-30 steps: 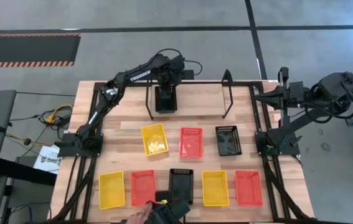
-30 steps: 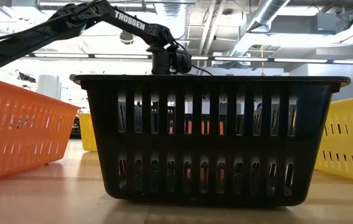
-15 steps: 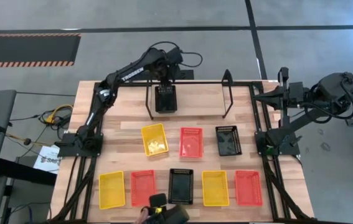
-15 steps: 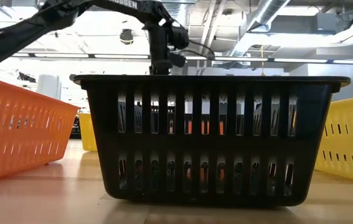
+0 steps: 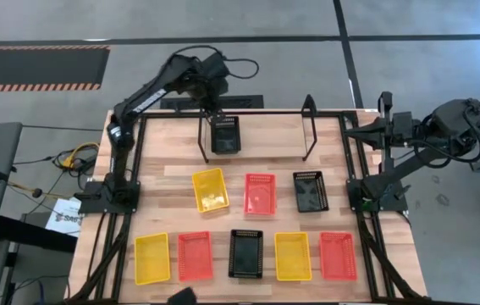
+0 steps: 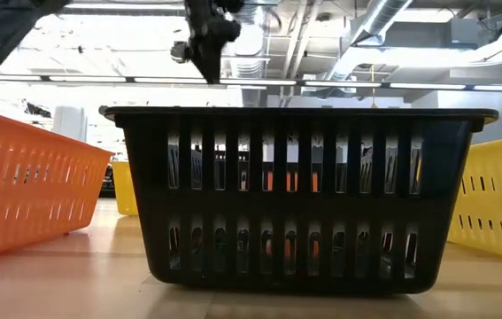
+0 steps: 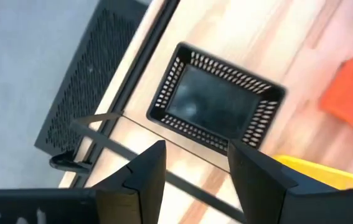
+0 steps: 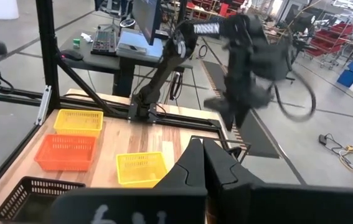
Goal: Stack baskets on shelf by color
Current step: Put the top yellow bin on the shelf
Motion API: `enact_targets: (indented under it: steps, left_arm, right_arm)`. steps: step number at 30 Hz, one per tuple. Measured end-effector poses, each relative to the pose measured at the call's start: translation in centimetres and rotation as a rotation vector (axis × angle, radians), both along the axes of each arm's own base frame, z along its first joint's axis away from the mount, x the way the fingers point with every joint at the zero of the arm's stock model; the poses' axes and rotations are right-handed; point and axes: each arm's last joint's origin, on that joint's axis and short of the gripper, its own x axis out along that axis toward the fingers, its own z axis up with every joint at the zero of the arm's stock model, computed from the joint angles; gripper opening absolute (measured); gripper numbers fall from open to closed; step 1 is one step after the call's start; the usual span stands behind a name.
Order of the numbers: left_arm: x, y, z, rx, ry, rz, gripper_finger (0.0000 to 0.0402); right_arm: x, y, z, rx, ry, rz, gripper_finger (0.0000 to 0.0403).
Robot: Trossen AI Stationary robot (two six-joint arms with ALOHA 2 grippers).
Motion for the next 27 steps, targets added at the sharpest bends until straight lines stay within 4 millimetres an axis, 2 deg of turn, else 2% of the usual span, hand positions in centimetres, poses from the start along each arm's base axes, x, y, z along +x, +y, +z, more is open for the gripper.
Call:
enact_targets:
  steps: [9,15,18,21,27]
  left_arm:
    - [-4.1,-6.2,6.2,0.056,-0.204,-0.004,0.016]
    - [-5.2,-10.1,7.9,0.061,-0.271,-0.098,0.016]
    - [-5.1,-11.9,7.4,0.038,-0.249,-0.163,0.016]
    - [-4.6,-13.5,6.1,0.002,-0.197,-0.202,0.016]
    - [-3.8,-16.1,1.1,-0.046,0.001,-0.188,0.016]
  right_arm:
    - [0.0,0.0,0.0,0.0,0.0,0.0,0.0001]
    - [0.0,0.0,0.0,0.0,0.0,0.0,0.0001]
    - [0.0,0.0,0.0,0.001,0.0,0.0,0.0001]
    - [0.0,0.0,0.0,0.001,-0.001,0.0,0.0001]
    - [0.0,0.0,0.0,0.001,-0.001,0.0,0.0001]
